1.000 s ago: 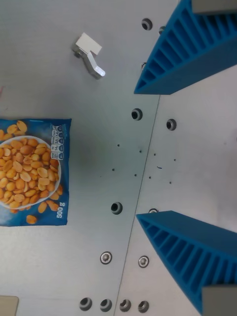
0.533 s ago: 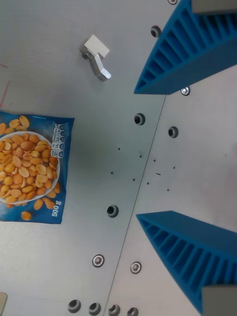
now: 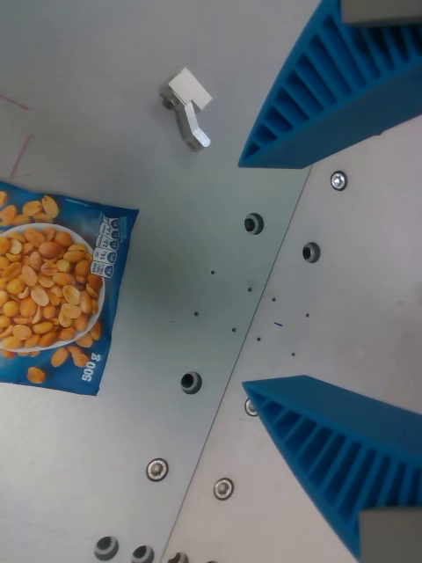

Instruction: Rotate around base positive z

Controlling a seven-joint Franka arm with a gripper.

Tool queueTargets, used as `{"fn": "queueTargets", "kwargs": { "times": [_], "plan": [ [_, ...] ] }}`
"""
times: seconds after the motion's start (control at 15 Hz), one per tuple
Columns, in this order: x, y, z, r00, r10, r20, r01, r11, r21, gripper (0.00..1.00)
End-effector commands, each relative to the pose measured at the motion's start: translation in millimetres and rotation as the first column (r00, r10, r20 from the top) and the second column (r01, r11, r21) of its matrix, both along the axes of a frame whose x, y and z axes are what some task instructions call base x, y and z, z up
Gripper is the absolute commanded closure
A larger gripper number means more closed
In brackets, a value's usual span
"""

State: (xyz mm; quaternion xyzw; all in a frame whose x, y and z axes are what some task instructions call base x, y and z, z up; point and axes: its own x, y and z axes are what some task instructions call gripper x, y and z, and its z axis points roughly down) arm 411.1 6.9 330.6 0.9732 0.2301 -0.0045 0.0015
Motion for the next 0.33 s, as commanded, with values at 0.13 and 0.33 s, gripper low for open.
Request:
{"fn": "queueTargets", "kwargs": {
  "times": [0.13, 0.33],
  "plan": [
    [-0.3, -0.2, 3.3, 0.983, 0.182, 0.009, -0.182, 0.983, -0.003, 0.0],
    [-0.3, -0.2, 3.3, 0.975, 0.222, 0.009, -0.222, 0.975, -0.003, 0.0]
  ]
}}
